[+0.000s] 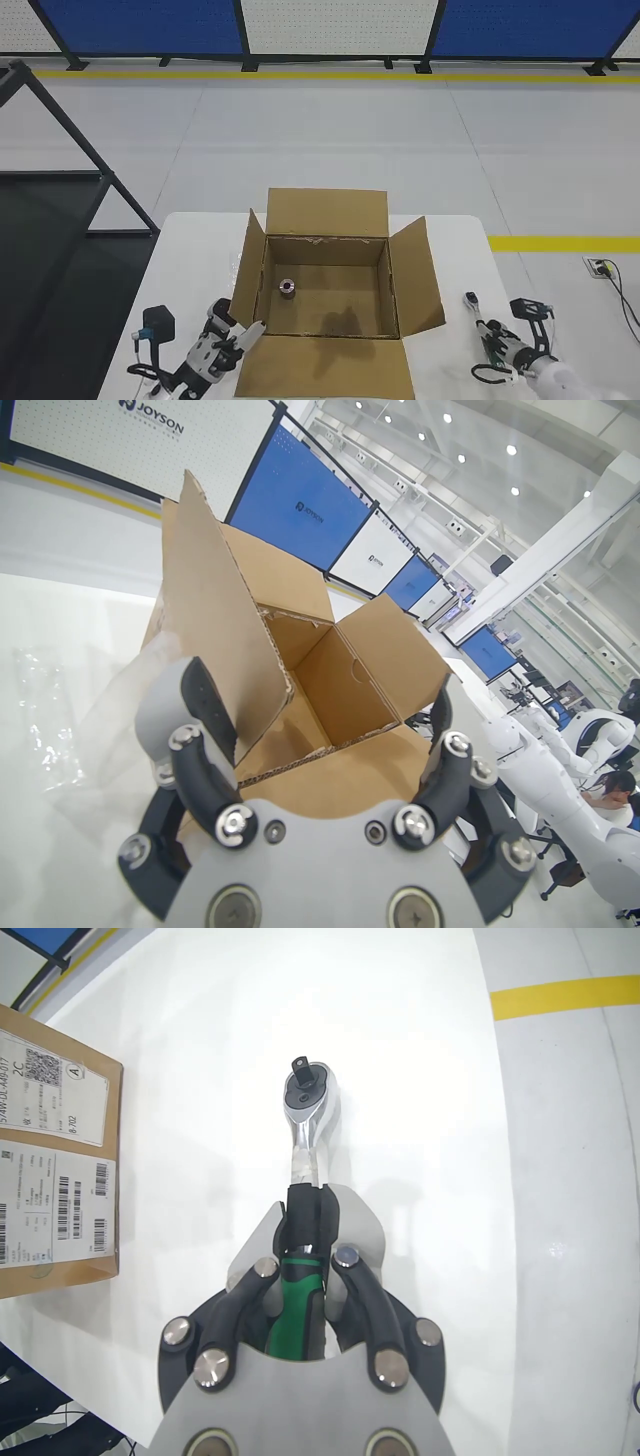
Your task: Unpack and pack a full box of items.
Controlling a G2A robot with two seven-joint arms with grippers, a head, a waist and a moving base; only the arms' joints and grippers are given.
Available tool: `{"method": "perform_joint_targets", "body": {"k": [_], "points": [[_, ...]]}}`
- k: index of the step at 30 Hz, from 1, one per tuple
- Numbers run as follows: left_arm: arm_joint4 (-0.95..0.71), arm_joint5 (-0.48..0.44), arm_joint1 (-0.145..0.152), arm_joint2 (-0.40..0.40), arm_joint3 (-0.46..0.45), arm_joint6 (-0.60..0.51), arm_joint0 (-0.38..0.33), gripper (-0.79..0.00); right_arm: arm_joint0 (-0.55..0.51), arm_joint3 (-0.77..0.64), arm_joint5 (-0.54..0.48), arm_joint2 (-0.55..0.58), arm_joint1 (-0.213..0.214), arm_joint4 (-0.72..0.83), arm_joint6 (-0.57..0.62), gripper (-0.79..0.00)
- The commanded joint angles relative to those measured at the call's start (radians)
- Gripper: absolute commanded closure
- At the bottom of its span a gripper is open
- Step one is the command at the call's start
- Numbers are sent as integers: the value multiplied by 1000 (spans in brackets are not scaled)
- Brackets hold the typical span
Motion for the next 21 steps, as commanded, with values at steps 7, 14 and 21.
{"method": "perform_joint_targets", "body": {"k": [7,14,21], "points": [[0,-7,2,-3,-9,10,18,-785,13,32,22,-18,9,-2,26,-203],[-3,-17,4,-8,-14,18,36,-785,-14,-15,35,-15,17,7,23,-619],[-16,-33,5,-28,-20,44,65,-785,-55,-162,3,5,23,61,-28,-773]]}}
